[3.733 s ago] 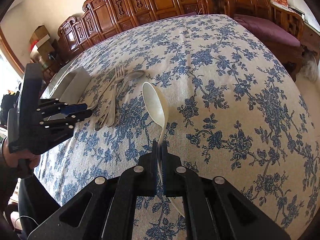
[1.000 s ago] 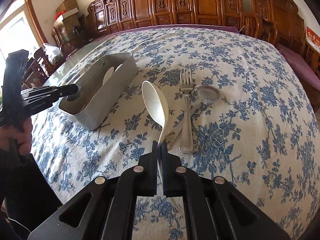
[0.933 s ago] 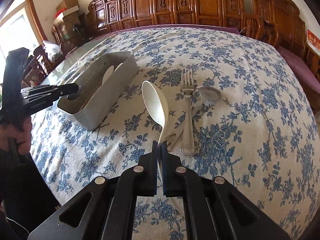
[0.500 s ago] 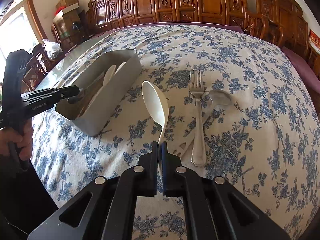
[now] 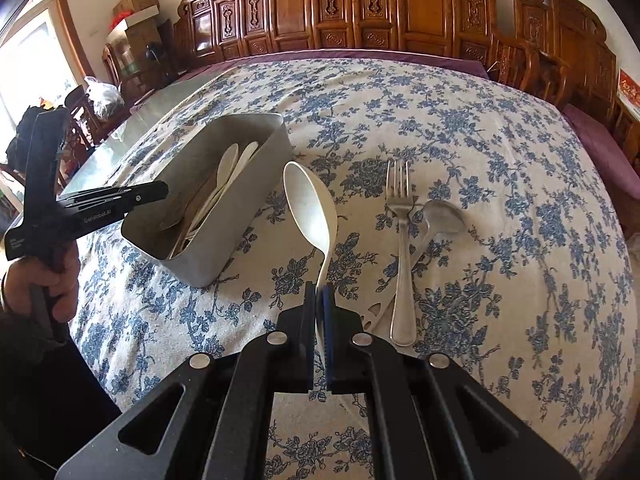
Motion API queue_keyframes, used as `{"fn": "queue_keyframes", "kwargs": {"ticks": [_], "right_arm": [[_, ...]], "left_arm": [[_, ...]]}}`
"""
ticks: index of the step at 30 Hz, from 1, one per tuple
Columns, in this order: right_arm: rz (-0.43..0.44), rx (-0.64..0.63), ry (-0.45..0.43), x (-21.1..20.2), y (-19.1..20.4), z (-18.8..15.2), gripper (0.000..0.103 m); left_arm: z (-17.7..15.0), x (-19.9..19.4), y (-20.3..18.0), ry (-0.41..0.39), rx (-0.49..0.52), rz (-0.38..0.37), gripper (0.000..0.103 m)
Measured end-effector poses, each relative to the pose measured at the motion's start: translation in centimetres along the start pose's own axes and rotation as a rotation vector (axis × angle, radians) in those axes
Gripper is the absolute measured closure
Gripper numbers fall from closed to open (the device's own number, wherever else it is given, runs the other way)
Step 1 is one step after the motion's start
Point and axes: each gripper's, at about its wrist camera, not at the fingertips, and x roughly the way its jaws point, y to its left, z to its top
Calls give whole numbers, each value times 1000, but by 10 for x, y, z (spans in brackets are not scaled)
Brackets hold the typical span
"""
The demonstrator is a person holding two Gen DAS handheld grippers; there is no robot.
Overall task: Organize utensils
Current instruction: 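Lower the white plastic spoon into the grey tray and open the right tool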
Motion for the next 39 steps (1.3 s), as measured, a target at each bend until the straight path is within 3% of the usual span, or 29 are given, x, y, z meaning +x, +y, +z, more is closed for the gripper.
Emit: {"fn": "queue_keyframes", "kwargs": {"ticks": [12, 16, 29, 39], "right_arm": [[23, -34, -40, -18, 36, 31, 99], [37, -50, -45, -14, 55, 42, 99], [108, 36, -5, 37, 88, 88, 99], [104, 103, 27, 83, 105, 117, 99]], "left_arm": [[7, -38, 9, -89, 21, 14, 102], [9, -43, 21, -85, -6, 32, 102], [10, -50, 36, -96, -12, 67, 102], [10, -51, 36, -95, -16, 56, 102]]}}
